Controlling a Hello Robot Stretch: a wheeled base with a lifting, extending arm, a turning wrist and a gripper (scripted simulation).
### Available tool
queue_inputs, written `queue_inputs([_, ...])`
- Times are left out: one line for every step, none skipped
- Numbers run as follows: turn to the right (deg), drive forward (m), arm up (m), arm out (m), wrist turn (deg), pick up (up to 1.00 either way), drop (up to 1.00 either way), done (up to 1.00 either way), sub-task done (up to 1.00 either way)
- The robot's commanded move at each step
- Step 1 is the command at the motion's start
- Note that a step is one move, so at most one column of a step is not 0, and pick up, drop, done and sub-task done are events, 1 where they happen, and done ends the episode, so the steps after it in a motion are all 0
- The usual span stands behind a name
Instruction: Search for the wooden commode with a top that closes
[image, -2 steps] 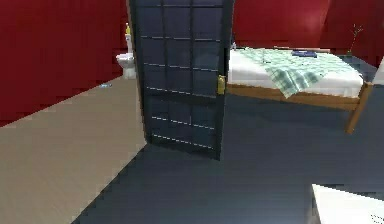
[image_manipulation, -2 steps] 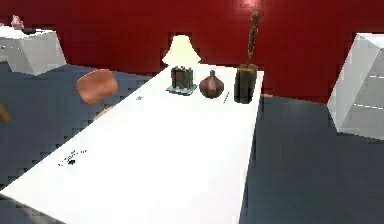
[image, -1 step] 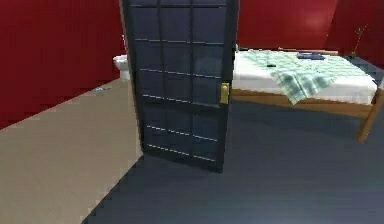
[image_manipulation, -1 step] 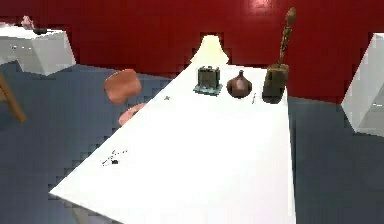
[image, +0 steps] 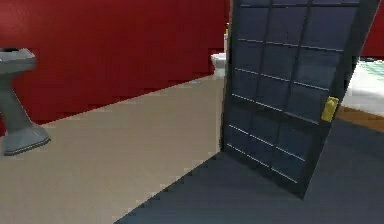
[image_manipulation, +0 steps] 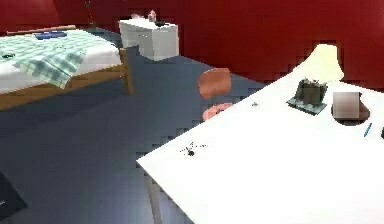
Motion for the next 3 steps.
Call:
queue_inputs([0.0, 1.00, 0.00, 0.00, 0.0, 0.00, 0.00, 0.00, 0.00])
queue_inputs([-3.0, 0.00, 0.00, 0.00, 0.0, 0.00, 0.00, 0.00, 0.00])
queue_inputs([0.0, 0.80, 0.00, 0.00, 0.0, 0.00, 0.00, 0.00, 0.00])
